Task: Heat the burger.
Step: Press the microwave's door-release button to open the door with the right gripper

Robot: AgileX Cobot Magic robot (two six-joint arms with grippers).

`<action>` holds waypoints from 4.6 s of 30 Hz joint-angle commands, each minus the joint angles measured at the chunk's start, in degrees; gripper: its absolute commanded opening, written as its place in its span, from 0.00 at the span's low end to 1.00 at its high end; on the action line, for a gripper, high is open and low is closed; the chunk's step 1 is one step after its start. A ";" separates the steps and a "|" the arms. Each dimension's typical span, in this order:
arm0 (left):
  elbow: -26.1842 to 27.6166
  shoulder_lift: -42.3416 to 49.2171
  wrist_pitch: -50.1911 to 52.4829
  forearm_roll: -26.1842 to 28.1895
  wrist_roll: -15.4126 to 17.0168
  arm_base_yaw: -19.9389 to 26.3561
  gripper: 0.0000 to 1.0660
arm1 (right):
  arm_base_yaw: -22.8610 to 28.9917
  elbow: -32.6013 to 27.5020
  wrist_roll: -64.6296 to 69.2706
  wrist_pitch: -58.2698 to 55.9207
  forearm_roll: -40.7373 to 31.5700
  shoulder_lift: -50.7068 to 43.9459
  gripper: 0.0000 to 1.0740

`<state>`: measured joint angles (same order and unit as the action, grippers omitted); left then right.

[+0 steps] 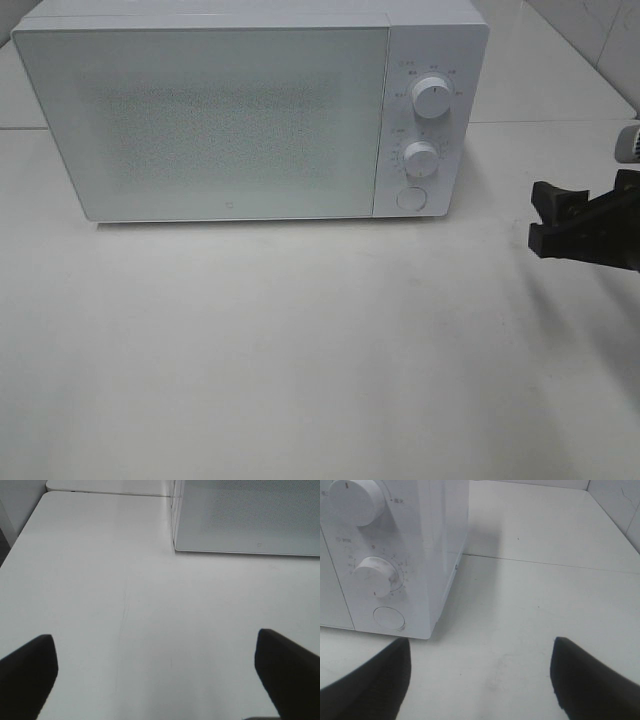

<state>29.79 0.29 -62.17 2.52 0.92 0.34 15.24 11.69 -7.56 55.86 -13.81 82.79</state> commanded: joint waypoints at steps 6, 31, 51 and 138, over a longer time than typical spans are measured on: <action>-0.17 0.86 0.80 0.52 0.00 0.06 0.94 | 14.38 0.00 -5.10 11.92 -15.81 7.56 0.70; -0.17 0.86 0.80 0.52 0.00 0.06 0.94 | 31.91 13.35 -6.99 12.20 -34.15 20.45 0.70; -0.17 0.86 0.80 0.52 0.00 0.06 0.94 | 31.91 13.87 27.79 11.92 -34.15 20.51 0.57; -0.17 0.86 0.80 0.52 -0.06 0.06 0.94 | 17.70 39.48 80.44 -1.55 -32.31 40.68 0.00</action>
<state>29.79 0.29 -62.17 2.52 0.92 0.34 33.17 50.48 73.85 53.69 -46.18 123.53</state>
